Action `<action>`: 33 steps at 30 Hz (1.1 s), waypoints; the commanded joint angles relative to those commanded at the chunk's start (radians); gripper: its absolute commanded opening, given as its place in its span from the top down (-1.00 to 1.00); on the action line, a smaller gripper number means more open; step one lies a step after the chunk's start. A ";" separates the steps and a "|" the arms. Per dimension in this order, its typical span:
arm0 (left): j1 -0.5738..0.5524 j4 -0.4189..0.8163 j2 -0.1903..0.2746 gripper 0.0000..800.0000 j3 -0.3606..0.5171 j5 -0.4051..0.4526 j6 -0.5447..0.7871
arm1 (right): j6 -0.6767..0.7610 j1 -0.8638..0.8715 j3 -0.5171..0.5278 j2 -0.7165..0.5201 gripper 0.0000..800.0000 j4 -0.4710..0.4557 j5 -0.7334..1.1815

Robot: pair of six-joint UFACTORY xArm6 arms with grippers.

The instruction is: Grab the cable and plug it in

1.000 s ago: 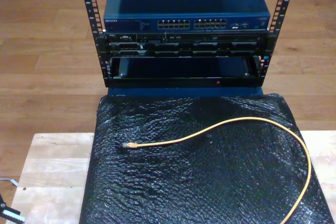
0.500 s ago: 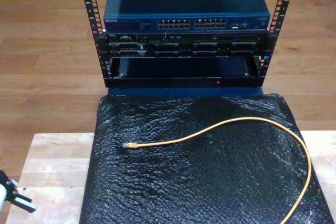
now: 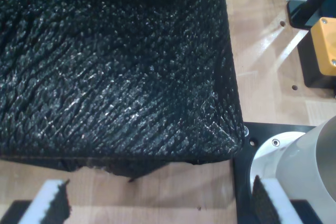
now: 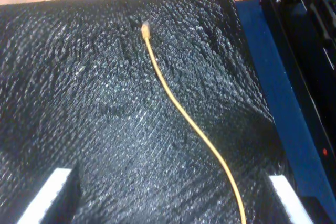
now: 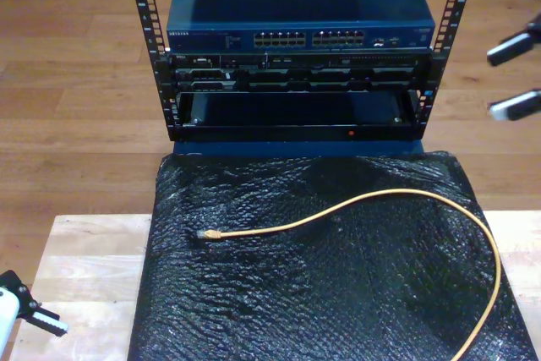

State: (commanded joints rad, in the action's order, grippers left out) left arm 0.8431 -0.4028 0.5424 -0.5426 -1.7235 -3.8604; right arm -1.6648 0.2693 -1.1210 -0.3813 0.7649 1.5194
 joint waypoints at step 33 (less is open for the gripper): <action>0.000 -0.002 -0.020 -1.00 -0.003 0.005 -0.002 | 0.520 -0.732 0.061 0.308 -1.00 -0.574 -0.531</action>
State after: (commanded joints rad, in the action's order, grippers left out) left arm 0.8431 -0.4043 0.5224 -0.5457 -1.7189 -3.8620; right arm -1.1446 -0.4626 -1.0597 -0.0729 0.1910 0.9885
